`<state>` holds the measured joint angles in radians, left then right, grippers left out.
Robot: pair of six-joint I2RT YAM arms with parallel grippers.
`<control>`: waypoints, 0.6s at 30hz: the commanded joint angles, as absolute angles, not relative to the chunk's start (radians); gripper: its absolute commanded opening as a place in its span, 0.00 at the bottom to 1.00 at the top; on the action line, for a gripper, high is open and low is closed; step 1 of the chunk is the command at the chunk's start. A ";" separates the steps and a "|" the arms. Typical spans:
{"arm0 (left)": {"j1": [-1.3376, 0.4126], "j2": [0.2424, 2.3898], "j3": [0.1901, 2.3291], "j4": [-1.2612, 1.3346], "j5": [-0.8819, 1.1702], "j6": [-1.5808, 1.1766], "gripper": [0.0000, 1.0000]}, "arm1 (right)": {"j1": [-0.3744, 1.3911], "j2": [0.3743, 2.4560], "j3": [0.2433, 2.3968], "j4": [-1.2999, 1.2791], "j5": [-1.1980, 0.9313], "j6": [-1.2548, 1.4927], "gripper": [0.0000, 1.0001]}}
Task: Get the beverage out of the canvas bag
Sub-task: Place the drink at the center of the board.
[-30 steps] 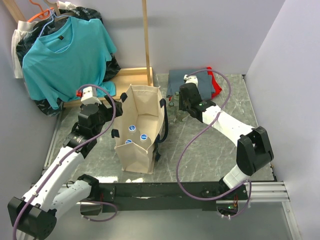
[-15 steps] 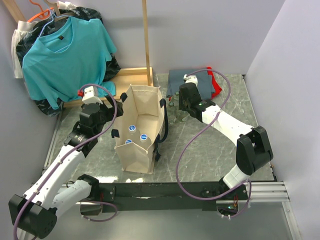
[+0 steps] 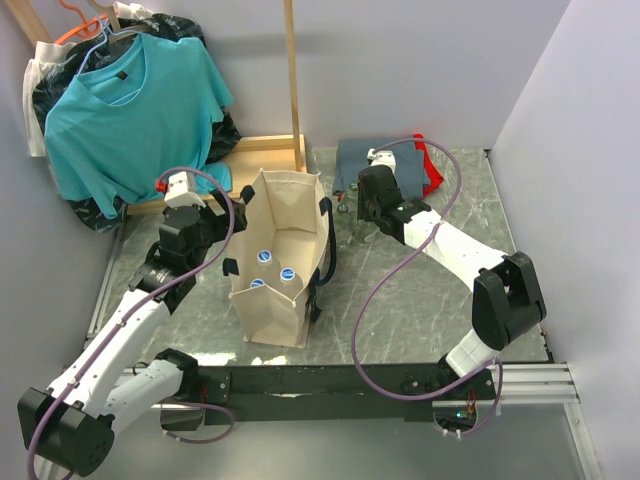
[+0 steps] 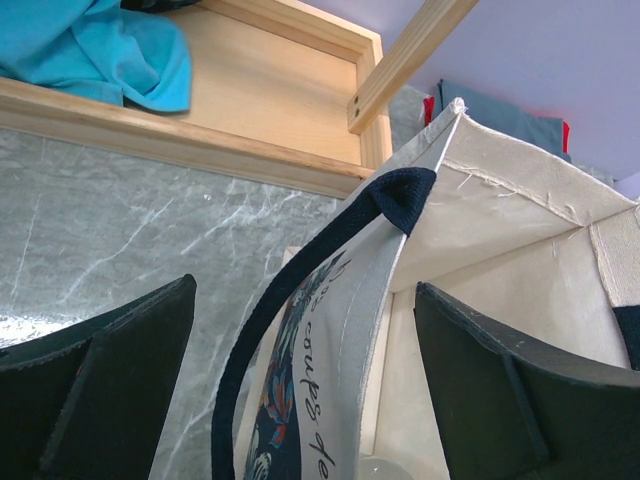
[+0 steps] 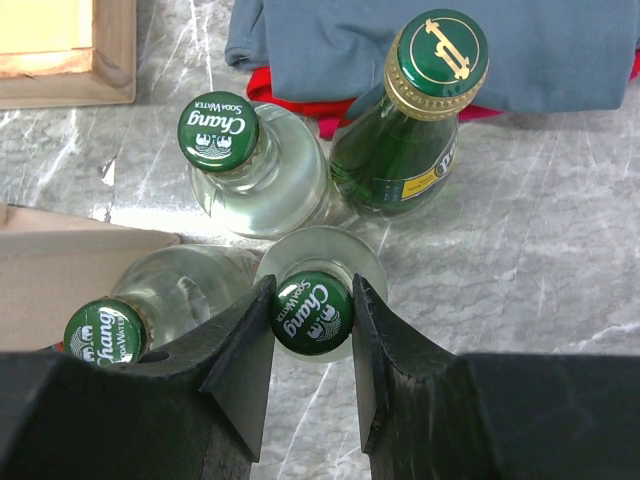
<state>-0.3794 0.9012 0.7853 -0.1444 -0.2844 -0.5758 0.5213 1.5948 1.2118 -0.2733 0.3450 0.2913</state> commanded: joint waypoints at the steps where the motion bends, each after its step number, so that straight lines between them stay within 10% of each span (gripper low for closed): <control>1: -0.382 0.902 0.790 -0.101 -0.264 -0.561 0.96 | 0.528 1.594 1.272 -0.227 0.377 0.311 0.33; 18: -0.382 0.905 0.787 -0.098 -0.258 -0.563 0.96 | 0.528 1.583 1.266 -0.235 0.405 0.311 0.42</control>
<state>-0.3794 0.9096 0.7853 -0.1383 -0.2733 -0.5758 0.5240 1.5951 1.2118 -0.2741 0.3569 0.2989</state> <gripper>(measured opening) 0.966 0.424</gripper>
